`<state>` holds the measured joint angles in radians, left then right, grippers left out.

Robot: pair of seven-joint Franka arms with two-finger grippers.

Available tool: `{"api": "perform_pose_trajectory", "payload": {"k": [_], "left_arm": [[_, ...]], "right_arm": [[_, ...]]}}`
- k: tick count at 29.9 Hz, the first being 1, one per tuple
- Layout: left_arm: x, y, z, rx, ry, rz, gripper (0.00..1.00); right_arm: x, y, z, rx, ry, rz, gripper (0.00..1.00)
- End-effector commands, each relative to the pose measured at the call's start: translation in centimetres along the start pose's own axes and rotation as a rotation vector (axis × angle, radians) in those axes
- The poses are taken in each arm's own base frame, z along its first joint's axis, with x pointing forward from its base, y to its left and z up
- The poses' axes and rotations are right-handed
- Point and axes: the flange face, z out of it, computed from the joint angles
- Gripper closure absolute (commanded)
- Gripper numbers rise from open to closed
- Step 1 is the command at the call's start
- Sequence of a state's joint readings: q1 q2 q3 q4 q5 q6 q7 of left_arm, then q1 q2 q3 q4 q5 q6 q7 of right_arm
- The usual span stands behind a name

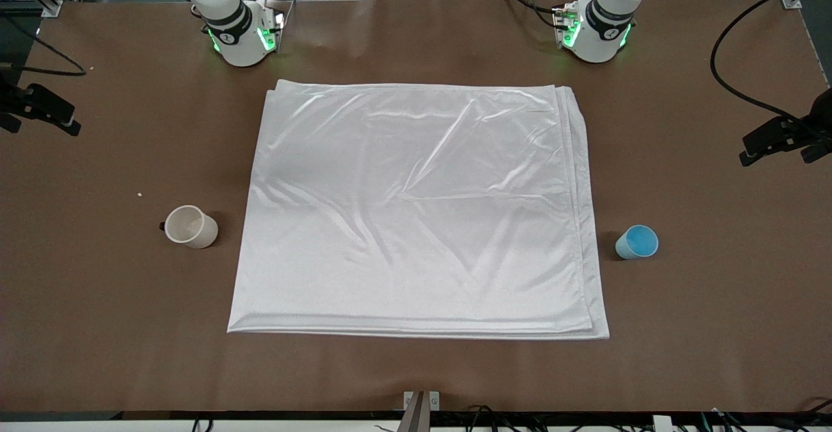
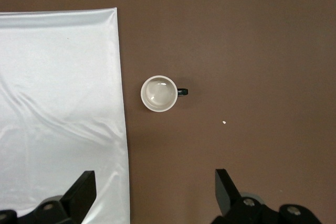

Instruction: Place blue cup into white mug on cloth

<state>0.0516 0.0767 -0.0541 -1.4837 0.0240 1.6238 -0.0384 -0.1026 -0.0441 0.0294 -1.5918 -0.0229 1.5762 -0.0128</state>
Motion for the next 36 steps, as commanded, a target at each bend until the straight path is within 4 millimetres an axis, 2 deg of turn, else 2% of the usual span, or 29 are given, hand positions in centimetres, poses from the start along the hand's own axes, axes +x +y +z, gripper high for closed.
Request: {"api": "perform_pose_trajectory", "payload": {"k": [1,13,20,25,28,34,36], "left_arm": [[-0.1,0.1,-0.3,-0.019,0.008,0.020,0.00],[0.0,-0.2,-0.1,-0.020,0.003,0.013,0.00],[0.8,-0.3,2.5,-0.013,-0.039,0.013,0.00],[2.3,-0.2,6.5,-0.009,-0.082,0.016,0.00],[3.0,-0.4,9.6,-0.010,-0.088,0.012,0.00],[3.1,-1.7,16.0,-0.012,-0.041,-0.010,0.00],[2.8,-1.5,18.0,-0.013,-0.021,-0.008,0.00]], "right_arm": [[1.2,-0.5,-0.9,-0.010,-0.010,0.010,0.00],[1.2,-0.7,-0.2,-0.013,-0.027,-0.021,0.00],[1.3,-0.9,0.9,-0.013,-0.034,-0.037,0.00],[1.5,-0.8,2.4,-0.014,-0.027,-0.062,0.00],[1.6,-0.4,3.9,-0.014,-0.035,-0.054,0.00],[1.6,-0.1,7.1,-0.012,-0.052,-0.053,0.00],[1.5,-0.2,8.1,-0.013,-0.060,-0.057,0.00]]}}
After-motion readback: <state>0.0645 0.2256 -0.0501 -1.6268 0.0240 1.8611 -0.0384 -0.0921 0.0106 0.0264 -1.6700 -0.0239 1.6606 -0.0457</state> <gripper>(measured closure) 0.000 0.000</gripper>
